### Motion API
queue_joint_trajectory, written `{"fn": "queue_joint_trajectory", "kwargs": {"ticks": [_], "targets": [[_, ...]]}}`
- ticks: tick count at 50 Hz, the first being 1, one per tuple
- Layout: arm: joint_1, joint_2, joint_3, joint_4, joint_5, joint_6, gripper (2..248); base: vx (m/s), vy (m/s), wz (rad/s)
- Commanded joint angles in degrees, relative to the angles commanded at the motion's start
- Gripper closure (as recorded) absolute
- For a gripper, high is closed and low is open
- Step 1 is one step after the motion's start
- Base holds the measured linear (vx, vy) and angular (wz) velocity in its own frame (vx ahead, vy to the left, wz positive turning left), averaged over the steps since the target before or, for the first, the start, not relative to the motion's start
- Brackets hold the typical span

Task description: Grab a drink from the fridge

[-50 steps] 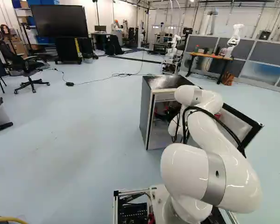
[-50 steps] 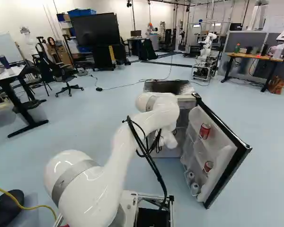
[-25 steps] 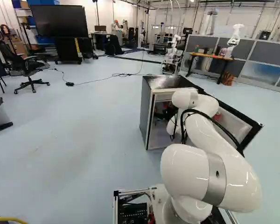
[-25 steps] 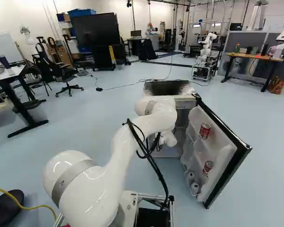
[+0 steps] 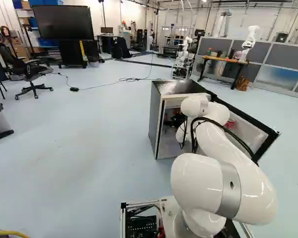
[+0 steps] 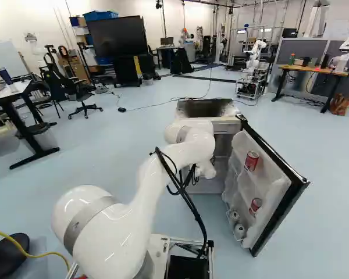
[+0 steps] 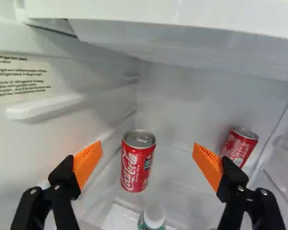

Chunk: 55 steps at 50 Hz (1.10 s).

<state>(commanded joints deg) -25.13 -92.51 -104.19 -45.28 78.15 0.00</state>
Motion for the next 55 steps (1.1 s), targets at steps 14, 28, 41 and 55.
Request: {"fn": "queue_joint_trajectory", "kwargs": {"ticks": [14,28,41,55], "targets": [[0.14,-0.76,-1.43,0.00,-2.18,0.00,3,0.000,0.000,0.000],[0.34,-1.95,-3.66,0.00,-2.36,0.00,3,0.000,0.000,0.000],[0.36,-2.06,-3.87,0.00,-2.36,0.00,75,0.000,0.000,0.000],[0.36,-2.06,-3.87,0.00,-2.36,0.00,149,0.000,0.000,0.000]]}}
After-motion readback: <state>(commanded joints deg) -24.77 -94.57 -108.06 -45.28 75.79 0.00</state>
